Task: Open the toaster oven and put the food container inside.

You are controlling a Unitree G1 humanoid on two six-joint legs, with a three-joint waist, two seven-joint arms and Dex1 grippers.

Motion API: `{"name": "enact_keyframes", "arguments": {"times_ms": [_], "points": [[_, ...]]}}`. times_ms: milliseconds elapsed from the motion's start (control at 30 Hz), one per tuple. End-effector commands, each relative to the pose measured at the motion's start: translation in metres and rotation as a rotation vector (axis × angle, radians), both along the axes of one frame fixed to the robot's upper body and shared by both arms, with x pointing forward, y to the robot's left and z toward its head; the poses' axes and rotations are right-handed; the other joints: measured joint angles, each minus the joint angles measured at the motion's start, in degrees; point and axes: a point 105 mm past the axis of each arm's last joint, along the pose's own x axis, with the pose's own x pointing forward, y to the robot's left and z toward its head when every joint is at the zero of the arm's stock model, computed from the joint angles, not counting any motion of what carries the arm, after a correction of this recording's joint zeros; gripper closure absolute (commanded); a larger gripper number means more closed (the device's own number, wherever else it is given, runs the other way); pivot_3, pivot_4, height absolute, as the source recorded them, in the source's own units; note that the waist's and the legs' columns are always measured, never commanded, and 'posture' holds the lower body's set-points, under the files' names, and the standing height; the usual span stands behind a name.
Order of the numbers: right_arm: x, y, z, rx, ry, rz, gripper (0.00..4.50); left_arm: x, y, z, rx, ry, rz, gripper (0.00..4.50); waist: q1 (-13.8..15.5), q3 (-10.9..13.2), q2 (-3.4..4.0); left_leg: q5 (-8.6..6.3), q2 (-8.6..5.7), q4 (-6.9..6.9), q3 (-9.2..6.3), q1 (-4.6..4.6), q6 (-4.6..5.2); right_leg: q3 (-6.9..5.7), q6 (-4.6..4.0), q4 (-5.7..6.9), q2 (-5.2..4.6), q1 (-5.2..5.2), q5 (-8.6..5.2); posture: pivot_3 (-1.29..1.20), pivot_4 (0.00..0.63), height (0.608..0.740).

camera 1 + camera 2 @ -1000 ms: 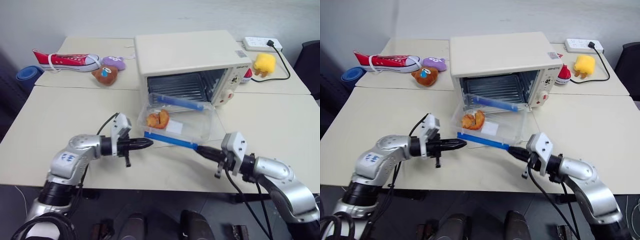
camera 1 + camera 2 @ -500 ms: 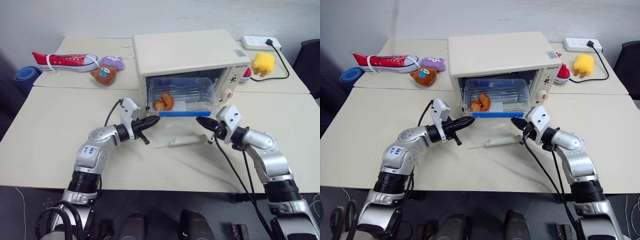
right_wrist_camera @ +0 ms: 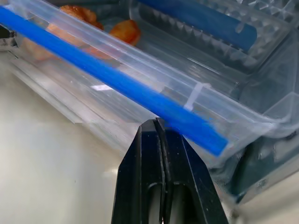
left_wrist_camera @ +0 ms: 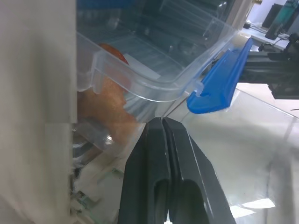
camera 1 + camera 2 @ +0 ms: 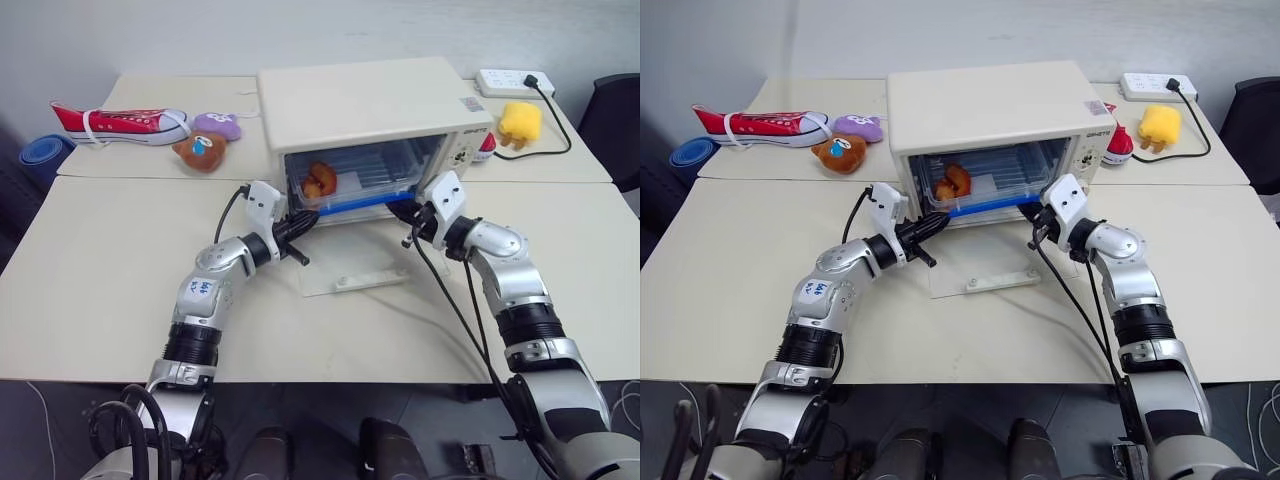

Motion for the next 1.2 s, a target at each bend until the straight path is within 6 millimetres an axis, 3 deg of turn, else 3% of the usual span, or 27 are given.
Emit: {"name": "enact_keyframes", "arguments": {"times_ms": [33, 133, 200, 333, 433, 533, 633, 700, 800, 1067, 1200], "points": [[-0.019, -0.018, 0.012, -0.040, 0.006, 0.039, 4.50, -0.019, 0.019, 0.010, 0.008, -0.010, -0.045, 4.48, -0.03, 0.01, 0.01, 0.00, 0.01, -0.01, -0.01, 0.01, 0.00, 0.00, 0.00, 0.03, 0.00, 0.00, 0.00, 0.00, 0.150, 0.740], [-0.029, -0.043, 0.020, -0.043, 0.011, -0.017, 4.50, -0.035, 0.041, 0.011, 0.013, 0.030, -0.059, 4.48, 0.09, 0.02, 0.03, 0.00, 0.03, 0.02, 0.00, -0.02, 0.00, 0.01, 0.00, 0.02, 0.00, -0.03, 0.00, 0.00, 0.150, 0.740], [-0.038, -0.057, 0.021, -0.054, 0.024, -0.026, 4.50, -0.047, 0.054, 0.014, 0.008, 0.039, -0.081, 4.11, 0.14, 0.02, 0.04, 0.00, 0.04, 0.05, -0.01, -0.05, -0.01, 0.02, 0.00, 0.03, 0.00, -0.03, 0.00, 0.00, 0.150, 0.740], [-0.054, -0.102, -0.001, -0.151, 0.094, -0.039, 4.50, -0.084, 0.093, 0.022, 0.091, -0.049, -0.169, 3.01, 0.15, 0.03, 0.05, -0.02, 0.05, 0.02, 0.01, -0.03, -0.03, 0.03, 0.00, -0.02, 0.00, -0.02, 0.00, 0.00, 0.150, 0.740], [-0.054, -0.122, -0.026, -0.198, 0.148, -0.035, 4.50, -0.109, 0.111, 0.018, 0.168, -0.104, -0.286, 2.11, 0.05, 0.04, 0.07, -0.03, 0.06, 0.00, 0.09, 0.00, -0.02, 0.04, 0.00, -0.07, 0.02, 0.00, 0.00, 0.00, 0.150, 0.740], [-0.054, -0.124, -0.045, -0.215, 0.191, 0.009, 4.50, -0.121, 0.117, 0.017, 0.179, -0.095, -0.368, 1.16, 0.07, 0.12, 0.21, -0.03, 0.07, 0.02, 0.15, 0.09, -0.02, 0.09, -0.01, -0.04, 0.02, 0.06, 0.00, 0.00, 0.150, 0.740], [-0.055, -0.112, -0.055, -0.194, 0.211, 0.093, 4.50, -0.127, 0.109, 0.021, 0.195, -0.111, -0.447, 0.21, -0.02, 0.19, 0.34, -0.03, 0.09, 0.03, 0.14, 0.09, -0.01, 0.09, -0.01, -0.03, 0.02, 0.06, 0.00, 0.00, 0.150, 0.740], [-0.055, -0.102, -0.055, -0.161, 0.201, 0.138, 4.50, -0.127, 0.105, 0.022, 0.219, -0.129, -0.474, 0.02, -0.12, 0.21, 0.37, -0.03, 0.11, 0.02, 0.13, 0.09, -0.01, 0.08, -0.01, -0.04, 0.03, 0.06, 0.00, 0.00, 0.150, 0.740], [-0.053, -0.085, -0.036, -0.032, 0.124, 0.193, 4.50, -0.124, 0.098, 0.026, 0.173, -0.139, -0.467, 0.02, -0.13, 0.22, 0.38, -0.03, 0.15, 0.02, 0.12, 0.09, -0.02, 0.07, -0.01, -0.04, 0.06, 0.06, 0.00, 0.00, 0.150, 0.740], [-0.050, -0.076, 0.013, 0.189, 0.013, 0.173, 4.50, -0.107, 0.094, 0.036, -0.001, -0.146, -0.305, 0.02, 0.05, 0.32, 0.55, -0.04, 0.20, 0.04, 0.09, 0.08, -0.04, 0.07, -0.01, 0.00, 0.10, 0.05, 0.00, 0.00, 0.150, 0.740], [-0.041, -0.060, 0.057, 0.417, -0.030, 0.179, 4.50, -0.087, 0.100, 0.048, -0.171, -0.182, -0.130, 0.02, 0.13, 0.32, 0.55, -0.04, 0.20, 0.09, 0.06, 0.08, -0.04, 0.06, -0.01, 0.05, 0.10, 0.05, 0.01, 0.00, 0.150, 0.740]]}}
